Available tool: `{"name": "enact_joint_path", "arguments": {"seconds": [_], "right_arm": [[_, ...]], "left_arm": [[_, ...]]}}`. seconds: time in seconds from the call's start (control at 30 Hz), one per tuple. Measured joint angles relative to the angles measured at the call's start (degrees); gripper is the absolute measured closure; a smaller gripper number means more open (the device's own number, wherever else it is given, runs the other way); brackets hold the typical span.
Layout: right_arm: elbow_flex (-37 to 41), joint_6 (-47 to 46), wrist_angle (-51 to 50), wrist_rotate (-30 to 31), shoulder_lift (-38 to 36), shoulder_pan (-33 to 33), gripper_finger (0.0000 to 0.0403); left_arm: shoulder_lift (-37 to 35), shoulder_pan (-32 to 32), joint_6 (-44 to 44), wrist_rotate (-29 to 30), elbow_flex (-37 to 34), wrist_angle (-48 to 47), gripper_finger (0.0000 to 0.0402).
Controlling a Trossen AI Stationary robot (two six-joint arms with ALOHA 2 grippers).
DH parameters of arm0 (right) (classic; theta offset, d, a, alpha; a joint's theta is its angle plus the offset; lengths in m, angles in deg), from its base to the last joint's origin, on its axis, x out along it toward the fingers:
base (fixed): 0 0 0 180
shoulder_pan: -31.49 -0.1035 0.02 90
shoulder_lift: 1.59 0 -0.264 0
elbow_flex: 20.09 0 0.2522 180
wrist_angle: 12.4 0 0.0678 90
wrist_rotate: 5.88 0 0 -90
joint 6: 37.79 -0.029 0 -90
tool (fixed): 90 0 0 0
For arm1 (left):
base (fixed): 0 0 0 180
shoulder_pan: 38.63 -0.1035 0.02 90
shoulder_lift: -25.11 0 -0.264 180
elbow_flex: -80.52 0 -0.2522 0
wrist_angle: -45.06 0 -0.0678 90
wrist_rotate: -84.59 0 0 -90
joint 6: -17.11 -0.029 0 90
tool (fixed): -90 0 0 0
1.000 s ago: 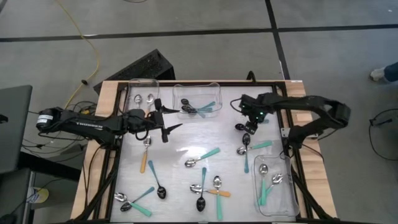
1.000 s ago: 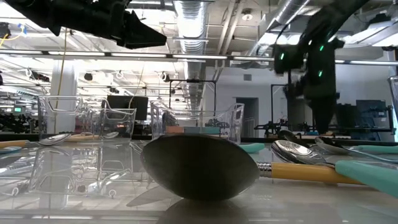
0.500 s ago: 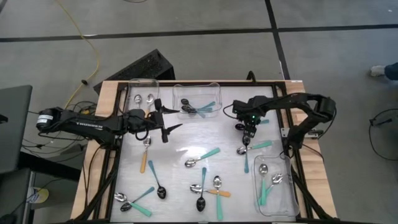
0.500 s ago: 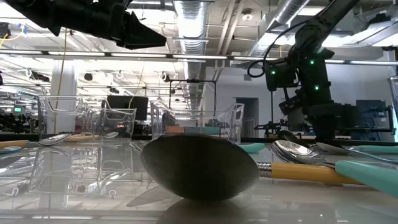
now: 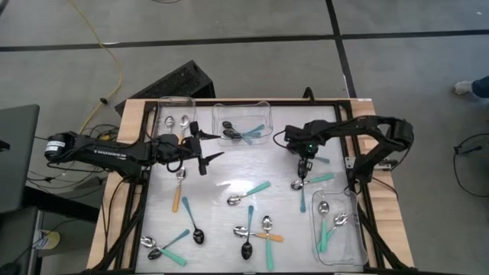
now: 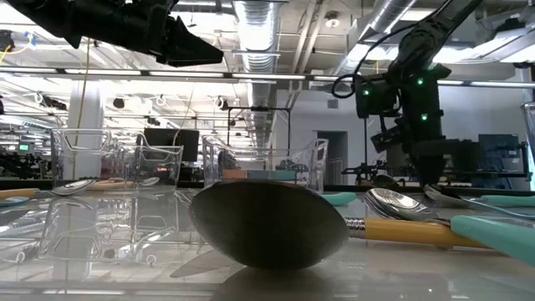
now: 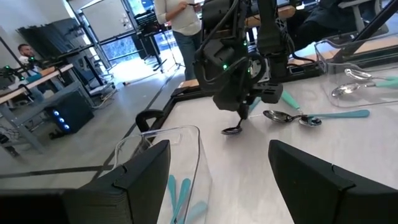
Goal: Sort silverware by color (type)
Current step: Put the blue spoon into the top middle transparent bin
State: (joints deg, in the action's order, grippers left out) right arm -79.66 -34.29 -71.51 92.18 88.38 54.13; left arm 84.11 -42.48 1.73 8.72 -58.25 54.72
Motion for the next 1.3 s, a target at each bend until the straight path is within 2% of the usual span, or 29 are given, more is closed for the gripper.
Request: {"name": "enact_joint_path", "arguments": {"seconds": [0.2, 0.37, 0.43, 0.6, 0.7, 0.83, 1.1, 1.3], "right_arm": [[-4.1, 1.4, -1.3, 2.4, -4.9, -1.3, 0.0371], [-12.6, 2.0, -1.6, 3.2, -10.4, -3.0, 0.0380], [-16.2, 3.0, 1.3, 3.2, -11.8, -3.6, 0.0380], [-22.1, 8.0, 16.4, 2.6, -11.3, -5.2, 0.0379], [-24.2, 12.7, 23.9, -0.2, -7.7, -5.0, 0.0379], [-28.6, 16.6, 25.7, -3.6, 0.5, -3.7, 0.0379], [-41.1, 19.6, 20.0, -3.6, 17.8, -0.4, 0.0374], [-46.1, 20.5, 17.9, -3.6, 24.6, 1.2, 0.0363]], "left_arm": [[0.0, 0.0, 0.1, 0.0, 0.0, 0.0, 0.0143], [-0.6, 0.0, 0.9, 0.0, 0.0, -0.1, 0.0143], [-1.0, 0.0, 1.1, 0.1, 0.0, -0.1, 0.0143], [-1.2, 0.0, 1.7, 0.6, 0.0, 0.0, 0.0143], [-1.2, 0.0, 2.7, 2.5, 0.0, 0.0, 0.0143], [-1.3, 0.0, 4.5, 2.9, 0.0, -0.7, 0.0143], [-1.3, 0.0, 7.6, 3.0, 0.0, -4.2, 0.0143], [-1.3, 0.0, 8.3, 3.0, 0.0, -7.7, 0.0143]]}}
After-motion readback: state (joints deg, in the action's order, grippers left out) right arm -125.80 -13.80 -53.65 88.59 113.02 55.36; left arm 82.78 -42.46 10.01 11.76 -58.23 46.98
